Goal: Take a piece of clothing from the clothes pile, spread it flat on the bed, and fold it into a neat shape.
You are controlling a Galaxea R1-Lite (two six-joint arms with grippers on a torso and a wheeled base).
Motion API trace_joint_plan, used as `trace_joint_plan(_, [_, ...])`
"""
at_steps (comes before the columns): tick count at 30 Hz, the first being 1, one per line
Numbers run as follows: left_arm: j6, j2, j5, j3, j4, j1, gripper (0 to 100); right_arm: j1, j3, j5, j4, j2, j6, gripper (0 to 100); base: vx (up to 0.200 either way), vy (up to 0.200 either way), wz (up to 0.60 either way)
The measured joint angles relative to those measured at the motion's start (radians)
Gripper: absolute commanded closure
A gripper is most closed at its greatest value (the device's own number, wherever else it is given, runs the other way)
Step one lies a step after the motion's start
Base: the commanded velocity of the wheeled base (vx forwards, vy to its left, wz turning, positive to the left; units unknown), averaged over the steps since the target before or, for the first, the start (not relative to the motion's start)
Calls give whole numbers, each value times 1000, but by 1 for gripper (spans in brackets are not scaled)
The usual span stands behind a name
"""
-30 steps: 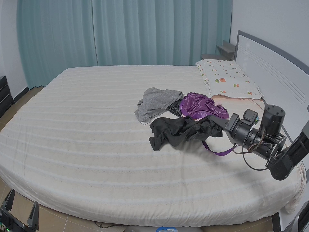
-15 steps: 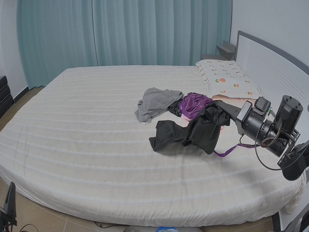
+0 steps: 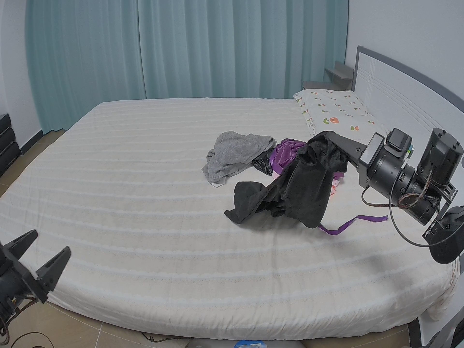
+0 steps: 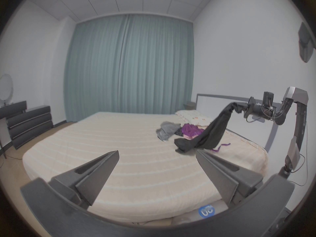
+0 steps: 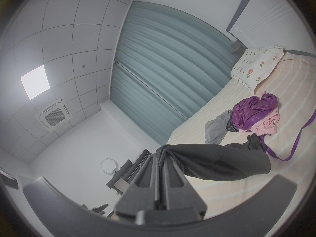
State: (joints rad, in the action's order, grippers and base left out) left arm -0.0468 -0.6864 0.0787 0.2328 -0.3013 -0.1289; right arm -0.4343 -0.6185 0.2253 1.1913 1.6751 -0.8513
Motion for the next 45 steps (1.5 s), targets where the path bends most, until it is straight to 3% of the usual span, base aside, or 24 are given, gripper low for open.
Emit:
trace_joint_plan(11, [-85, -538, 12, -1, -346, -147, 0, -21, -8, 1, -17, -27, 1, 100, 0, 0, 0])
trace_joint_plan(19, [-181, -927, -62, 55, -600, -288, 0, -41, -10, -2, -27, -34, 2, 100, 0, 0, 0])
trace_joint_plan(27, [-289, -1274, -125, 224, -768, -442, 0, -63, -14, -7, -45, -42, 7, 100, 0, 0, 0])
trace_joint_plan(35, [-309, -1484, -143, 383, -810, -485, 0, -114, -19, -23, -49, -59, 26, 100, 0, 0, 0])
trace_joint_plan(45, [-315, -1655, -143, 572, -807, -483, 0, -183, -37, -58, -49, -82, 79, 100, 0, 0, 0])
